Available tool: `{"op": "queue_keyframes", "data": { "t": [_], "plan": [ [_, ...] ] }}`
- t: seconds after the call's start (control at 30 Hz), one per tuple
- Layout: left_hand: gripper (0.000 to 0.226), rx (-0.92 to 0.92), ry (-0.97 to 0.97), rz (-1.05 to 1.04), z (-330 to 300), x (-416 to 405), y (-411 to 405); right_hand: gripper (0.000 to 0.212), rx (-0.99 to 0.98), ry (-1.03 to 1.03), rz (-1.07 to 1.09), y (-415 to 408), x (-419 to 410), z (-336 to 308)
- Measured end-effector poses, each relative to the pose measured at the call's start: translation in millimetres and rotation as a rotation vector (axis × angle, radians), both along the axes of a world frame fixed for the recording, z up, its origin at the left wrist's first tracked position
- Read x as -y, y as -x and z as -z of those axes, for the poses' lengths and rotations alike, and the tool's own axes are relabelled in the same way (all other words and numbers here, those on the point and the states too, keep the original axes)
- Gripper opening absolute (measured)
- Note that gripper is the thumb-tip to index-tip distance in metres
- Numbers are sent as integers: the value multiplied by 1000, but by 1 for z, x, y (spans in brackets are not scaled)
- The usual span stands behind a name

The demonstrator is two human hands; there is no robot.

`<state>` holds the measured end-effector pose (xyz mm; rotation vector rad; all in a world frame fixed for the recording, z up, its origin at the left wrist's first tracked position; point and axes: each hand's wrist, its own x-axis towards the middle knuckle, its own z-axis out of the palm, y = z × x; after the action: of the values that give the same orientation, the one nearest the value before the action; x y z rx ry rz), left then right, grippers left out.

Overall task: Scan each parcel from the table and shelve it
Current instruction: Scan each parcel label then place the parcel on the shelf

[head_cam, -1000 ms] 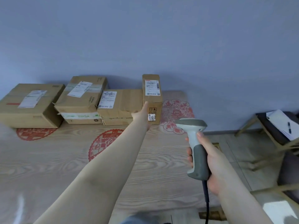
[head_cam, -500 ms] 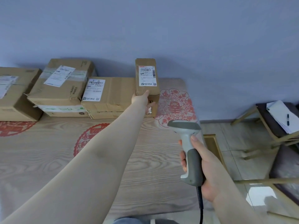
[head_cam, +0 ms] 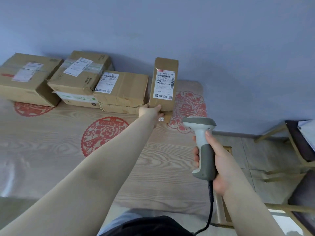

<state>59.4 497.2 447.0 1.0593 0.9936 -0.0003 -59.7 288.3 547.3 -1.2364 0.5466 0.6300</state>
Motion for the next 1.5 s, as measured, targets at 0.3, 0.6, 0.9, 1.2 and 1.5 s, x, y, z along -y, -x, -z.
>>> {"op": "queue_keyframes", "data": {
  "t": [0.3,0.6,0.9,1.2,1.5],
  "plan": [
    [27,48,16,-63,-1,32,125,53,63,-80,-159,1,34,7],
    [38,-46,-30,-123,-5,65,207,51,40,-92,-321,4,39,20],
    [95,-217,10,140,-27,47,187,52,63,-113,-346,5,44,18],
    [61,-43,52,38,-3,63,172,49,46,-68,-310,11,44,22],
    [32,-9,-28,-59,0,74,172,44,75,-66,-285,15,27,14]
  ]
}}
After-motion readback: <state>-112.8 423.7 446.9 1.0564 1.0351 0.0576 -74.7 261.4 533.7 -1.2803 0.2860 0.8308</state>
